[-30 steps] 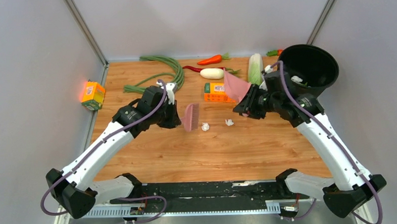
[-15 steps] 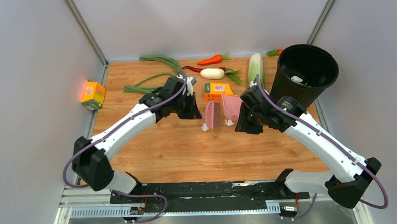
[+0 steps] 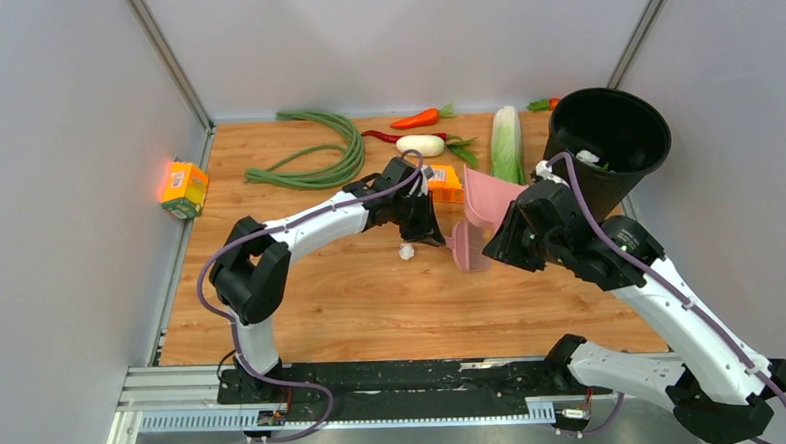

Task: Sweep away the paper scraps from the table

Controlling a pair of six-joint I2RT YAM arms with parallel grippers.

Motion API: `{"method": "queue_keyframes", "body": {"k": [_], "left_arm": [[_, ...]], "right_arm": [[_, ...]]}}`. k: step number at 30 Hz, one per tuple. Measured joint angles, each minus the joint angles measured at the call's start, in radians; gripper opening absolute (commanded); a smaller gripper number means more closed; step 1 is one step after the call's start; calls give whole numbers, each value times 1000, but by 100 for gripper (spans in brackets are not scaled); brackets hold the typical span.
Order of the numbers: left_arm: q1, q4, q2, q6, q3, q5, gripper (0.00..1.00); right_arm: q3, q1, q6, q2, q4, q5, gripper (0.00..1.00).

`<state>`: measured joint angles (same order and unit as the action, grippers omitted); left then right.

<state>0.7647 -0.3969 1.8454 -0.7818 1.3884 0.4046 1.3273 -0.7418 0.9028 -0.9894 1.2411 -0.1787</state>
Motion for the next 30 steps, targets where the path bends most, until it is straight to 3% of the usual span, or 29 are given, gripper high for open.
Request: {"method": "queue_keyframes", "body": {"k": [5,14,30], "left_arm": [[-16,-31,-9,-55,-9,-31,0],[-117,-35,-208,-137,-259,-77,0],[-260,-232,-561,-45,-450,-203,0]], "right_arm": [[-39,0,14,51,5,-3,0],[-61,0,3,28,10,-2,0],[-148,0,-85,-95,-90,87,0]]}}
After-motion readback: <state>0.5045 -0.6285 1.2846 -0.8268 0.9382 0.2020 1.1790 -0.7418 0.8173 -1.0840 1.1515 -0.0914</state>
